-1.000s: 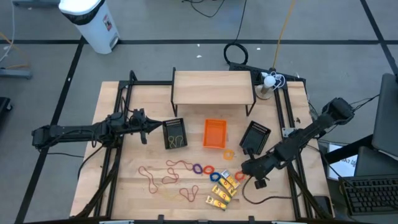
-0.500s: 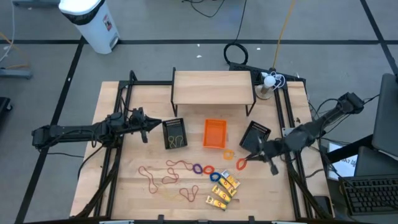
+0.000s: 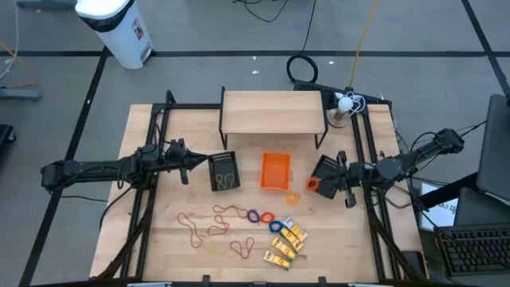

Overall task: Pick & Place Office Desk Supplies
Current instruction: Put the orange spring keychain into the orange bin

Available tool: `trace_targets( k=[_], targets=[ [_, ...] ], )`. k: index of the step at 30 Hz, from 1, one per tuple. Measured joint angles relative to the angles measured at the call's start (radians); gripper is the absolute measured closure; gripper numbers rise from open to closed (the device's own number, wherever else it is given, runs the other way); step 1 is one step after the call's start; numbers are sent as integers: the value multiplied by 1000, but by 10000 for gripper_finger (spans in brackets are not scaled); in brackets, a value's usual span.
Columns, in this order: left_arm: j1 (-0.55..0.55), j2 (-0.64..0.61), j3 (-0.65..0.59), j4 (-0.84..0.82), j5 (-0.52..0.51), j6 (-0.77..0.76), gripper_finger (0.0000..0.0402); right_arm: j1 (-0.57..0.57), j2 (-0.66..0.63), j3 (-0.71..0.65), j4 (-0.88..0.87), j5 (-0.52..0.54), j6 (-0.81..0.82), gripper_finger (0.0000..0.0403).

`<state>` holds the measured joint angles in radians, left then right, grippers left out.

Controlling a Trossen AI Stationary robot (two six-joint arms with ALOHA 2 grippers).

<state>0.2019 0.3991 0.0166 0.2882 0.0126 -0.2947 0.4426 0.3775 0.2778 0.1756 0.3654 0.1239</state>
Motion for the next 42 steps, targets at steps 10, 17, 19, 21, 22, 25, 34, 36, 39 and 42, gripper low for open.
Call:
trace_targets(
  k=[10,17,19,21,22,25,34,36,39,42],
  targets=[
    [1,0,0,0,3,0,378,-106,385,345,-210,-30,-15,403],
    [1,0,0,0,3,0,378,-239,774,633,-481,-69,9,403],
    [1,0,0,0,4,4,378,-271,865,668,-489,-54,-7,403],
    [1,0,0,0,4,5,378,-301,941,691,-503,-71,-25,403],
    [1,0,0,0,4,5,378,-315,971,698,-519,-90,-30,403],
    [1,0,0,0,4,12,378,-350,1047,706,-549,-115,-32,403],
    [1,0,0,-2,4,30,378,-418,1159,707,-498,-242,-46,403],
    [0,0,0,-6,4,30,378,-433,1158,707,-497,-251,-51,403],
    [1,0,0,-7,4,30,378,-459,1158,707,-493,-294,-53,403],
    [1,0,0,-7,4,30,378,-471,1158,707,-494,-318,-49,402]
  ],
)
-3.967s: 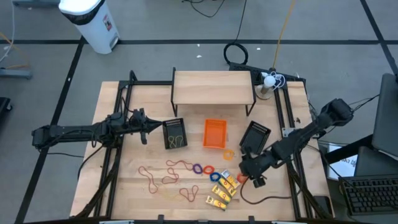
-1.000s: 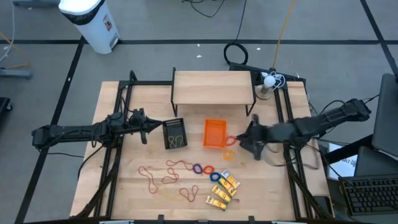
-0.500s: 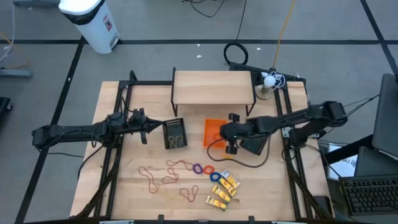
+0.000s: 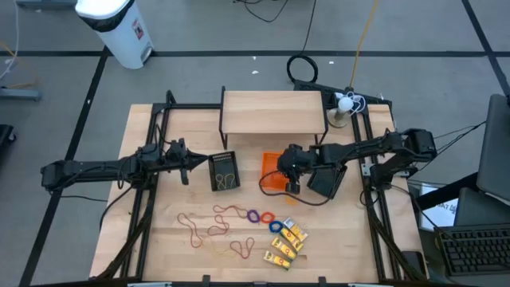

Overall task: Pick & Place Office Desk Supplies
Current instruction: Put the orange spring keychain into the orange bin, then put the yellow crayon box into the right black bin

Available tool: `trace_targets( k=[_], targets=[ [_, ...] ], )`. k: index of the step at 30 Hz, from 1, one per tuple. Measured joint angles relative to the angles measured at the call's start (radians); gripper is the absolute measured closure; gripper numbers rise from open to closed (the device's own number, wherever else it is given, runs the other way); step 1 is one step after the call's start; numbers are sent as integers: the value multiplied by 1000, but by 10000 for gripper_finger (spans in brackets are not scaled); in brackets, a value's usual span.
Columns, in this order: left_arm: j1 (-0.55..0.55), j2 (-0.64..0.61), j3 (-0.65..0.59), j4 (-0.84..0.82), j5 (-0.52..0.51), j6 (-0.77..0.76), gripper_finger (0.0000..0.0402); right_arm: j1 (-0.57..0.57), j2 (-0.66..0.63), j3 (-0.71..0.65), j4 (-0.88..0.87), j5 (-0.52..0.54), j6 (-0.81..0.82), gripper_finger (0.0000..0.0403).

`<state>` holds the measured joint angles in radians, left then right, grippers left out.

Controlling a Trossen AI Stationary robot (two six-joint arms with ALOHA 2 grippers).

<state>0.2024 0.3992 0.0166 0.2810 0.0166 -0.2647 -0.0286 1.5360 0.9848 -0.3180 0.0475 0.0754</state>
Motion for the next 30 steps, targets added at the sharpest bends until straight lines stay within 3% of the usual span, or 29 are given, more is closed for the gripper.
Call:
trace_targets(
  k=[4,10,16,25,30],
  targets=[
    [0,0,0,0,0,-1,378,-1,0,0,-1,0,15,367],
    [0,0,0,-2,0,-4,378,-1,-36,0,0,5,17,258],
    [0,0,0,-1,-1,-7,378,15,-182,0,-39,8,85,188],
    [0,0,0,3,-1,-1,378,182,-522,-1,-66,3,103,190],
    [0,0,0,11,-1,8,378,231,-771,-102,120,41,77,216]
  ],
)
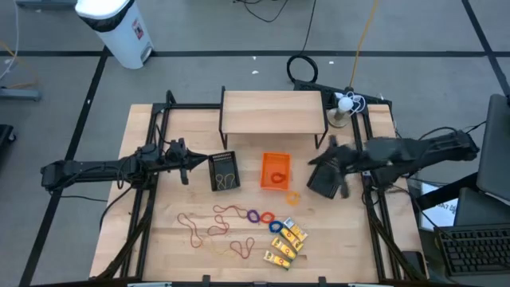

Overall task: Pick & Place Office Desk Supplies
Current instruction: Put the yellow crayon box into the right black bin

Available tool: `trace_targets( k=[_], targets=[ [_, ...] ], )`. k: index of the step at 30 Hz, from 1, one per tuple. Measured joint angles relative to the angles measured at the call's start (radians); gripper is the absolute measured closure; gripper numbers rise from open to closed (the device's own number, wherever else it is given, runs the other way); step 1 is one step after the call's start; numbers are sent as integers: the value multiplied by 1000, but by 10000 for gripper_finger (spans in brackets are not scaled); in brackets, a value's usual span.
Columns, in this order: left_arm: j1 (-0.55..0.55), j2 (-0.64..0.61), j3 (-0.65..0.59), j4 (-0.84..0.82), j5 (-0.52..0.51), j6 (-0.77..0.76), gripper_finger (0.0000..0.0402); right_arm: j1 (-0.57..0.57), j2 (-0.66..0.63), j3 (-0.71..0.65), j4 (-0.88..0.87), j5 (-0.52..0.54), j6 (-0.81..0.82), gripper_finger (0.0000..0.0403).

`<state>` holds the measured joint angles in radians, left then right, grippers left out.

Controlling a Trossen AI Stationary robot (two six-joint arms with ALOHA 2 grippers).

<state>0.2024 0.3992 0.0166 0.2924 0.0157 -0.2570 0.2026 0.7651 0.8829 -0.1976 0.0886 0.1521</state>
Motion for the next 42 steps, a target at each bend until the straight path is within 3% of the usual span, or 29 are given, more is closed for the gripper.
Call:
trace_targets(
  k=[6,10,14,19,27,31,36,42],
  targets=[
    [0,0,0,-3,-16,-18,378,5,-256,-180,58,20,19,257],
    [0,0,0,3,-32,-29,378,13,-378,-332,116,24,16,315],
    [0,0,0,19,-47,-80,378,16,-402,-474,223,20,18,389],
    [0,0,0,19,-34,-95,378,16,-381,-558,234,41,103,388],
    [0,0,0,18,97,-81,378,102,-226,-581,344,49,210,400],
    [0,0,0,14,113,-100,378,226,-89,-501,349,248,202,402],
    [0,0,0,-17,147,-136,378,349,141,-320,195,408,254,402],
    [0,0,0,-34,150,-163,378,410,415,-41,-118,435,455,403]
  ],
)
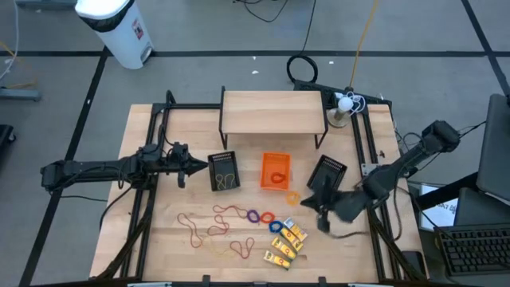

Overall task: Pick & Place Office Desk Supplies
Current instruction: Put the yellow crayon box into the right black bin

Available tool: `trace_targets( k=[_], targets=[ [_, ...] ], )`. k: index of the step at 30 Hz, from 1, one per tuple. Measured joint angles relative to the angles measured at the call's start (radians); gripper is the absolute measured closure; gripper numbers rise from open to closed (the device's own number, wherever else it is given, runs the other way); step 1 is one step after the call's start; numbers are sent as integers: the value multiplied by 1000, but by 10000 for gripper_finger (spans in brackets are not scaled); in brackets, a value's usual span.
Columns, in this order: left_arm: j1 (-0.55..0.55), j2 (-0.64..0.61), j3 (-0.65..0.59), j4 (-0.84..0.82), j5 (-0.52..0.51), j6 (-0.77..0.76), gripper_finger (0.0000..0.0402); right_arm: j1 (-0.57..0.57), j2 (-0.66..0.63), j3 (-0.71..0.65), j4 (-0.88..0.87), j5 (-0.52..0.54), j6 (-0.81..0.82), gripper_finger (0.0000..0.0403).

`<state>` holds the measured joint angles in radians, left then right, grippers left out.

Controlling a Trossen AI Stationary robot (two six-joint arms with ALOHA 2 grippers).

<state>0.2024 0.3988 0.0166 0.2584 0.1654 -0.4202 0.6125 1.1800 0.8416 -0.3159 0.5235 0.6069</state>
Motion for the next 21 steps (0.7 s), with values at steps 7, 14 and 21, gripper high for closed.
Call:
trace_targets(
  k=[7,14,21],
  targets=[
    [0,0,0,-4,1,0,378,4,295,273,-333,-166,290,403],
    [0,0,0,-35,2,7,378,-5,443,319,-239,-358,336,383],
    [0,0,0,-68,2,20,378,-50,493,319,-222,-435,420,257]
  ],
)
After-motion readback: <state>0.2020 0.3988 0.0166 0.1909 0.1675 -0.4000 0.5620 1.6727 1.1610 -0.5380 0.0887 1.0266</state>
